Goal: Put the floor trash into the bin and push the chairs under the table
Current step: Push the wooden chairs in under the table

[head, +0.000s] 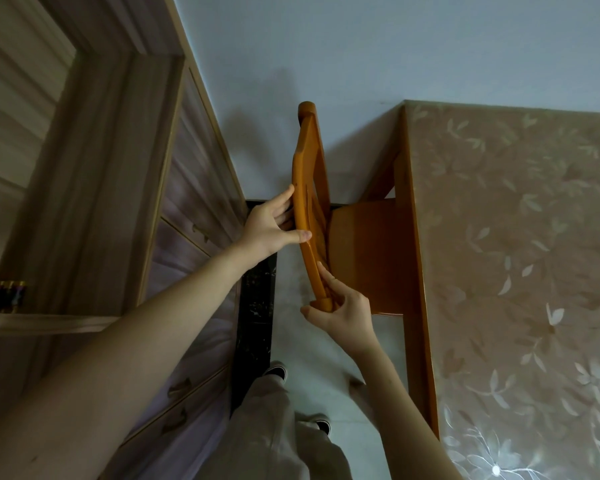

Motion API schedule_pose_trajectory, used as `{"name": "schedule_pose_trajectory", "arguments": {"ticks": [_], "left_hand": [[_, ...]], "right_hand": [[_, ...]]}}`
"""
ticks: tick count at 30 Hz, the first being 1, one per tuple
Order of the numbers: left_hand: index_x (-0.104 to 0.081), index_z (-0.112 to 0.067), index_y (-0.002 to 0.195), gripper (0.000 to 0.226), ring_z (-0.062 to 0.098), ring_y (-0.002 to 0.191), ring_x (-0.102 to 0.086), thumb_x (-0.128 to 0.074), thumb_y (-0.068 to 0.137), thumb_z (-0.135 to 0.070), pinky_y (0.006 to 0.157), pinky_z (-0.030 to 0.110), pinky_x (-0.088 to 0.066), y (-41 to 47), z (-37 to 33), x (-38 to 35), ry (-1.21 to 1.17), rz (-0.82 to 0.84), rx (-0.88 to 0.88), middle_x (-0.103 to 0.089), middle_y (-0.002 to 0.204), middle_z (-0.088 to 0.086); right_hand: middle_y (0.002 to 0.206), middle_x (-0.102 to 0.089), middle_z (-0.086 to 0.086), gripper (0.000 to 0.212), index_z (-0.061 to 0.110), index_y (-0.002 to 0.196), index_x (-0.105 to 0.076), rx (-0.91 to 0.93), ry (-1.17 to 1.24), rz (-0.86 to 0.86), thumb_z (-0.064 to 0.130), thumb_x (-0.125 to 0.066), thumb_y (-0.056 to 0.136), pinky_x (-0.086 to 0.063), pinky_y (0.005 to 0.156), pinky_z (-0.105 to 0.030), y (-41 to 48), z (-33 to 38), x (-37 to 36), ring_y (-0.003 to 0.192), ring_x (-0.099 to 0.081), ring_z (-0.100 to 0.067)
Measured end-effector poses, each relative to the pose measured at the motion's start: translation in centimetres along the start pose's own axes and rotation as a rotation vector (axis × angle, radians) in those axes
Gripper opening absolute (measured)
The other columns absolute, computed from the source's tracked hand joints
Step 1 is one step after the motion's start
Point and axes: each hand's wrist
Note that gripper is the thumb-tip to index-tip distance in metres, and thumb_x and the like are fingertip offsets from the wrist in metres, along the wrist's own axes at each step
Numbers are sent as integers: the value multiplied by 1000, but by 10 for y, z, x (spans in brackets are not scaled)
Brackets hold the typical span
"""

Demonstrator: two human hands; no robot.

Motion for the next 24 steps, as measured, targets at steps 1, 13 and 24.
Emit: {"name": "schedule_pose_trajectory", "arguments": {"ticks": [1,13,24], "left_hand": [[-25,-15,151,102,19,136,-41,-83,68,0,109,34,-39,1,-1,1,-2,4,-1,-36,152,10],[-17,-15,152,101,20,140,-34,-80,74,-4,110,35,-36,4,-3,3,79,47,-22,-30,155,10],[-20,-18,153,79,23,132,-45,-67,90,-14,107,43,-42,-27,-8,-11,193,27,-52,-38,150,7]], "right_hand": [[60,-53,15,77,30,141,-49,0,2,0,20,-82,72,-41,56,-17,2,1,0,53,-47,-2],[83,-73,-4,82,36,142,-46,-73,48,18,26,-81,69,-60,78,-39,5,0,-4,76,-72,-20],[88,-65,11,67,23,141,-48,-102,2,-60,24,-76,81,-52,66,-16,-15,17,-9,73,-63,0]]}}
Point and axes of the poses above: each hand's wrist, its own y-axis towards the middle knuckle, its own x-axis out of the back of the hand, z = x × y
